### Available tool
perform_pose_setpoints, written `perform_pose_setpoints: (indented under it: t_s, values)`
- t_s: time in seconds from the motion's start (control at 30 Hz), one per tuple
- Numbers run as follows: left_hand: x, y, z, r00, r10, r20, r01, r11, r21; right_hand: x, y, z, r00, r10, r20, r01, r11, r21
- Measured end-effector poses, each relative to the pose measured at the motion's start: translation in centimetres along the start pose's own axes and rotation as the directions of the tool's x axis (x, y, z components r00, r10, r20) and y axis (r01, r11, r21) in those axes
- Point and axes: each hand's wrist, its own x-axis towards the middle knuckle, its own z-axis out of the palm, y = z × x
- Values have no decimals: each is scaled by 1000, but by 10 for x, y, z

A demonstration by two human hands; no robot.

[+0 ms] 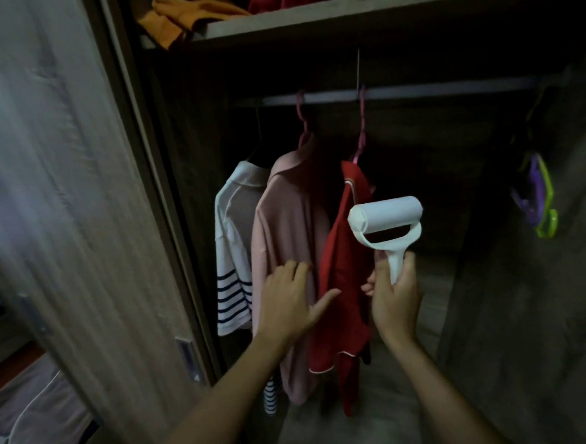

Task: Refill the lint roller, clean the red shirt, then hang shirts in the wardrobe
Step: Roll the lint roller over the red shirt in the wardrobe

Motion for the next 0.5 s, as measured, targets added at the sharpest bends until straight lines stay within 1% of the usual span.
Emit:
perform_pose_setpoints:
  t_s: [0.03,0.1,0.17,0.2,0.27,0.33,0.43,0.5]
  values:
    - [0,2,5,1000,-10,-8,10,1000,5,5,1,-1,1000,2,4,-2,1000,9]
    - [-2,0,6,999,-51,-11,50,998,-38,14,3,-3,1000,5,8,-5,1000,19]
    - [-9,-10,-1,988,-157,14,157,984,-86,18,3,1,1000,11,10,-11,999,42]
    - [-12,-15,-5,976,-218,5,217,972,-87,19,4,3,1000,16,15,-17,998,53]
    - [-19,-25,-20,941,-338,-23,336,940,-63,19,7,11,999,16,28,-17,998,60]
    - [-22,-34,-37,909,-416,-24,414,909,-39,16,10,22,999,-1,50,-2,998,60]
    - [-21,-40,-69,884,-462,-68,464,885,18,9,4,39,996,-5,89,-3,996,90]
    - [-15,-45,-88,886,-449,-117,460,884,82,5,-3,53,993,-41,108,29,993,115]
